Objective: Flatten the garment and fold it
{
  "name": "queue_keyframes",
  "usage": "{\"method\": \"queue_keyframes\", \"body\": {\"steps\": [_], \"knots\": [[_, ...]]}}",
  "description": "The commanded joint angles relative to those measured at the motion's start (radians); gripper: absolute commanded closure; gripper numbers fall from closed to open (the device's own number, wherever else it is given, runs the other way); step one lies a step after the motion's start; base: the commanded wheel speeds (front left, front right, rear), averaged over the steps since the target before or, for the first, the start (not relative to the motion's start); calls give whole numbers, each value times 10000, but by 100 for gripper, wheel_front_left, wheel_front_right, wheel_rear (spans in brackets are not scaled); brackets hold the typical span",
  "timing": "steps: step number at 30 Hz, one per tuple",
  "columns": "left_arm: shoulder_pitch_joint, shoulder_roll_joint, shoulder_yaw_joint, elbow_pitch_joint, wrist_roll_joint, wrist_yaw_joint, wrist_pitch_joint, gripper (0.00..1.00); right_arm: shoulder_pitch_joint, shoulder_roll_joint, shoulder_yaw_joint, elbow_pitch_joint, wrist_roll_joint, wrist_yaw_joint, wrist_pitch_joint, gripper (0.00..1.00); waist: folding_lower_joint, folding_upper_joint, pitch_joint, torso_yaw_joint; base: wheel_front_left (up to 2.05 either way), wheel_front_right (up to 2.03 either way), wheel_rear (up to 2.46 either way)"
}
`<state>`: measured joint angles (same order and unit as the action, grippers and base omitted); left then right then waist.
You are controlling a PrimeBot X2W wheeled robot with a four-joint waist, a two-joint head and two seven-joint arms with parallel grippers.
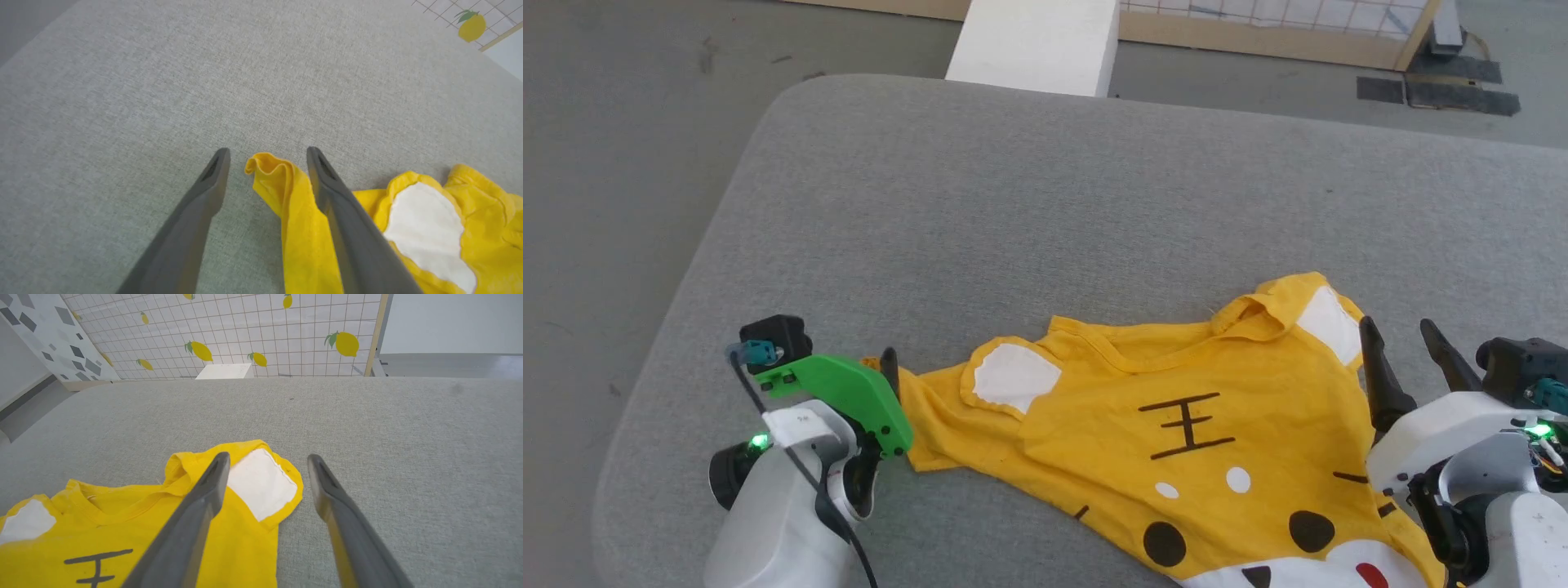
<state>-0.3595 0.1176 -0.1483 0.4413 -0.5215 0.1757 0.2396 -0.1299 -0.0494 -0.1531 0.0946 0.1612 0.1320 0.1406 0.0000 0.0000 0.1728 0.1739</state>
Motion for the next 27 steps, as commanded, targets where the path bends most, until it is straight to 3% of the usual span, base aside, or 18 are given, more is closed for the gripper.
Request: {"method": "queue_keyframes", "body": {"steps": [1, 7, 8, 9, 10, 16, 21, 27], "knots": [[-193, 37, -45, 244, -28, 146, 383, 0, 90, -9, 10, -81, 85, -13, 2, 0, 0, 0, 113, -172, 0, 0, 0], [-471, 259, -228, 779, 30, 389, 1371, 0, 30, -9, 122, -143, 104, -13, 19, 0, 0, 0, 277, -344, 0, 0, 0], [-487, 312, -263, 808, 70, 385, 1401, 52, 4, -9, 135, -136, 96, -13, 26, 0, 0, 0, 296, -353, 0, 0, 0], [-486, 361, -330, 847, 95, 335, 1487, 85, -40, -9, 152, -120, 66, -13, 48, 0, 0, 0, 323, -354, 0, 0, 0], [-471, 383, -388, 857, 99, 278, 1560, 100, -75, -9, 169, -105, 14, -13, 70, 0, 0, 0, 335, -344, 0, 0, 0], [-258, 465, -503, 529, 112, 54, 1282, 100, -590, -9, 70, 195, -503, -13, 327, 0, 0, 0, 364, -118, 0, 0, 0], [170, 618, -235, -56, 172, 178, 323, 100, -1460, -24, -118, 1005, -1227, -13, 952, 0, 0, 0, 351, 181, 0, 0, 0], [742, 901, 65, -759, 108, 339, -23, 100, -2578, -124, -677, 2328, -1590, -13, 2085, 0, 0, 0, 453, 707, 0, 0, 0]]}}
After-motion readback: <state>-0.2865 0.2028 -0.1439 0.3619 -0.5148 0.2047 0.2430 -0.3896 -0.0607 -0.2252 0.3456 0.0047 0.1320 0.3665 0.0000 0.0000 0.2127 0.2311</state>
